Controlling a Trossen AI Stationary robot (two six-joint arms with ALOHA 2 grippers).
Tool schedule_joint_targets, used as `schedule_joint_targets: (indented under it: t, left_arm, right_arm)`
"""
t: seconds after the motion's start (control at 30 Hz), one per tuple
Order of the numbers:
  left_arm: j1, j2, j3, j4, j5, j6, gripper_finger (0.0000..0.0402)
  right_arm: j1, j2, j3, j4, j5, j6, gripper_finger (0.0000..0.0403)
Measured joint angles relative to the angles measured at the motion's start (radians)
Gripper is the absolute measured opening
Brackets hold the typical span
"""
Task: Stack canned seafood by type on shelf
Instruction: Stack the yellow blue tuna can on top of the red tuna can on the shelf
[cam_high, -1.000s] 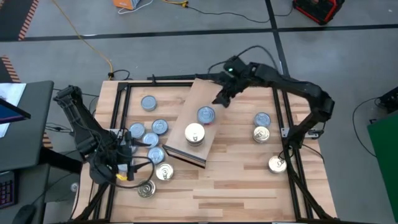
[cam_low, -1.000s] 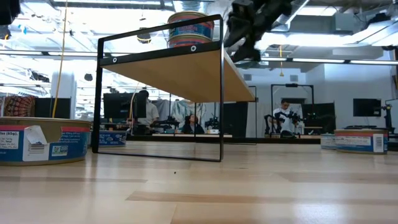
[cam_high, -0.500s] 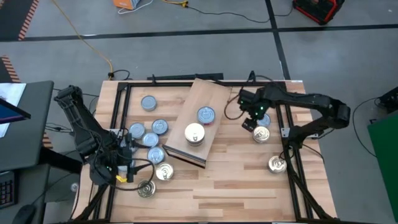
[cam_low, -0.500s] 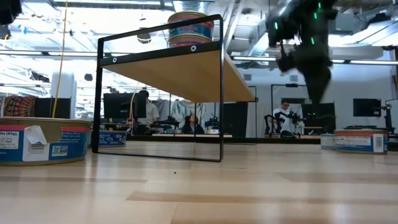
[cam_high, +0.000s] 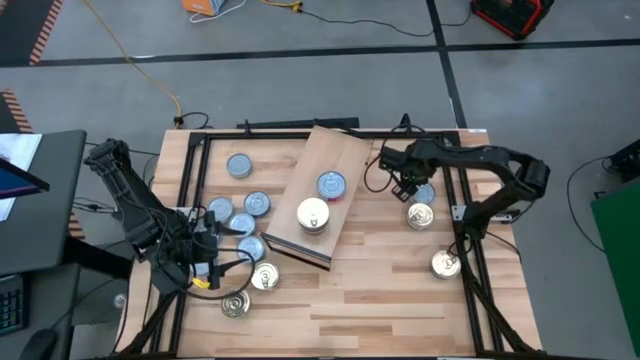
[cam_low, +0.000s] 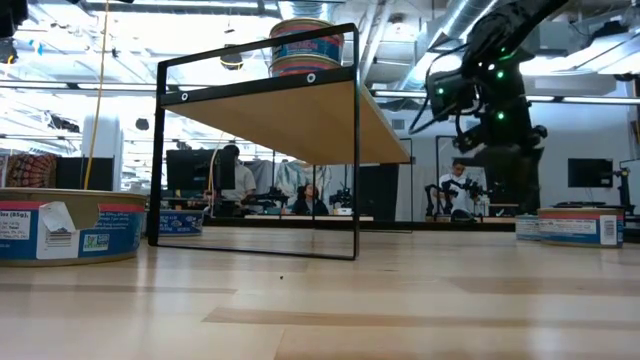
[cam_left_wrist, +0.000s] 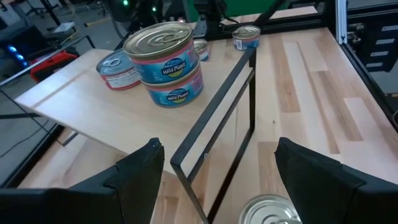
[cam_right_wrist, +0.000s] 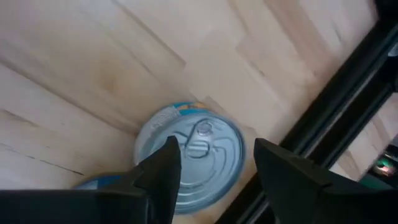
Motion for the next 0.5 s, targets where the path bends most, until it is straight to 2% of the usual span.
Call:
schedule_joint_targets:
  t: [0.27, 0.5]
  left_arm:
    - [0.0, 0.0, 0.0, -0.009, 0.0, 0.003, 0.0297]
    - [0.0, 0.0, 0.0, -0.01, 0.005, 0.017, 0.0297]
  right_arm:
    - [0.008, 0.137, 0.001, -0.012, 0.0, -0.008, 0.023]
    - [0.067, 0.213, 0.026, 0.004, 0.002, -0.062, 0.0229]
